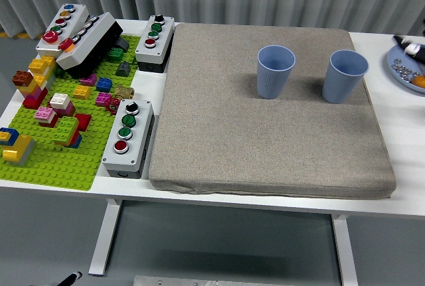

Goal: Pick cup pour cup place

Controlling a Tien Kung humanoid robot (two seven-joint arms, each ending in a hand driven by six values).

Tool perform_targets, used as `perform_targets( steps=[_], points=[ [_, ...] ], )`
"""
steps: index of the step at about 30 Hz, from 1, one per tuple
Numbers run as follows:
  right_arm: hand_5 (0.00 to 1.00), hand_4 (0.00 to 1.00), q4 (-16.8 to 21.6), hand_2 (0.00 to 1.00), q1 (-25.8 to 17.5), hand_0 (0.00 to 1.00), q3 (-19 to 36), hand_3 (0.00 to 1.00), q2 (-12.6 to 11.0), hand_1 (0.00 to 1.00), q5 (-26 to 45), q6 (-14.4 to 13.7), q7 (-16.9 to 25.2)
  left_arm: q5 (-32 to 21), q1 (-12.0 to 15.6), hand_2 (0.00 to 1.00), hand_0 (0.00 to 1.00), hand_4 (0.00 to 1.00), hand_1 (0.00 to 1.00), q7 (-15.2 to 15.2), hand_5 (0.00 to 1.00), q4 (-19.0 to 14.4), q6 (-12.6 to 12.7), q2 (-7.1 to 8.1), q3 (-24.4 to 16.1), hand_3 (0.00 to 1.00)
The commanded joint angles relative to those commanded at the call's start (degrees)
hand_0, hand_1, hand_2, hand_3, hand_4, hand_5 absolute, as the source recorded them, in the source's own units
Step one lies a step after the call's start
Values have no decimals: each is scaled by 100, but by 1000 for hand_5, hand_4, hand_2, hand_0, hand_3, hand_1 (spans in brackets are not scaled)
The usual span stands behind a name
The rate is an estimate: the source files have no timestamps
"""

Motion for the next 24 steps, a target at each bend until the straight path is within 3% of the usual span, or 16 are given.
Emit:
perform_targets(
  steps=[1, 6, 7, 12, 13, 17, 19, 24],
  points=[
    [552, 747, -13, 907, 103, 926, 35, 877, -26, 868, 168, -31, 47, -4, -2, 921, 839, 638, 848, -2, 998, 0, 2, 9, -1, 812],
    [552, 747, -192, 907, 484, 926, 224, 877, 124, 868, 847, -284, 327, -35, -37, 921, 839, 638, 848, -11, 998, 0, 7, 29, -13, 812],
    [886, 695, -225, 819, 529, 899, 254, 804, 159, 809, 954, -289, 347, -40, -43, 925, 840, 639, 856, -11, 998, 0, 8, 29, -12, 814],
    [886, 695, -596, 819, 835, 899, 557, 804, 518, 809, 1214, -113, 268, -76, -104, 925, 840, 639, 856, 5, 998, 0, 24, -15, -27, 814],
    [998, 671, -687, 810, 890, 920, 616, 800, 600, 796, 1146, -40, 182, -77, -115, 928, 843, 636, 865, 21, 998, 0, 36, -40, -58, 816],
    [998, 671, -927, 810, 992, 920, 745, 800, 834, 796, 757, 135, -122, -187, -116, 928, 843, 636, 865, 43, 998, 0, 49, -99, -8, 816],
    [998, 695, -994, 862, 1000, 944, 777, 835, 910, 822, 584, 178, -171, -258, -106, 935, 849, 637, 878, 41, 998, 0, 57, -121, 22, 818],
    [998, 695, -1080, 862, 967, 944, 891, 835, 978, 822, 395, 200, -105, -500, -75, 935, 849, 637, 878, 29, 998, 0, 99, -160, 9, 818]
  ],
)
